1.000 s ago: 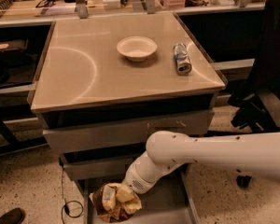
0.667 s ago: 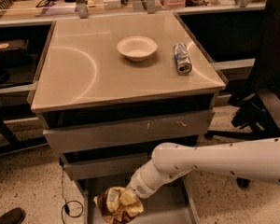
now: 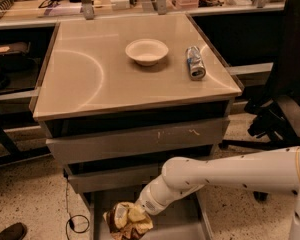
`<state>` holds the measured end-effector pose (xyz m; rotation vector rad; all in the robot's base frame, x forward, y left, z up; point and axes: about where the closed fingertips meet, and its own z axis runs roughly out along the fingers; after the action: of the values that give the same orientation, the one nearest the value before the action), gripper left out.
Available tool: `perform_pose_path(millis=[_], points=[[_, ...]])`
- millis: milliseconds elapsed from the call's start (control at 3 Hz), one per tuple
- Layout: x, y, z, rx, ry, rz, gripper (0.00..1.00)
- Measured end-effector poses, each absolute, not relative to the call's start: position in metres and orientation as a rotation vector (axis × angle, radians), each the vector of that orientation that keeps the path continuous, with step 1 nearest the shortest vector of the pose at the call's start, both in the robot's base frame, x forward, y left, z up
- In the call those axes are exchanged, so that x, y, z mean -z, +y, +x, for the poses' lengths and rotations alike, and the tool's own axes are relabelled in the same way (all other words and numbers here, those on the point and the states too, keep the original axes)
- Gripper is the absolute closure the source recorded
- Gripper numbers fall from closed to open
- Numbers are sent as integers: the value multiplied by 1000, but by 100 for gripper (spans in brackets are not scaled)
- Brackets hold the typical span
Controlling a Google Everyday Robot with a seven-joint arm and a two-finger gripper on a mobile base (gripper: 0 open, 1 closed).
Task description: Place brown chip bag into bottom drawer
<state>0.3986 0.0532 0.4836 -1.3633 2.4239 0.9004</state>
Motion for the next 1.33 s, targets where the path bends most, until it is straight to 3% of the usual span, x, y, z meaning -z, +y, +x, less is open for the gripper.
perform_pose_path(millis=[1333], points=[[-401, 13, 441, -721, 2508, -1041, 100]])
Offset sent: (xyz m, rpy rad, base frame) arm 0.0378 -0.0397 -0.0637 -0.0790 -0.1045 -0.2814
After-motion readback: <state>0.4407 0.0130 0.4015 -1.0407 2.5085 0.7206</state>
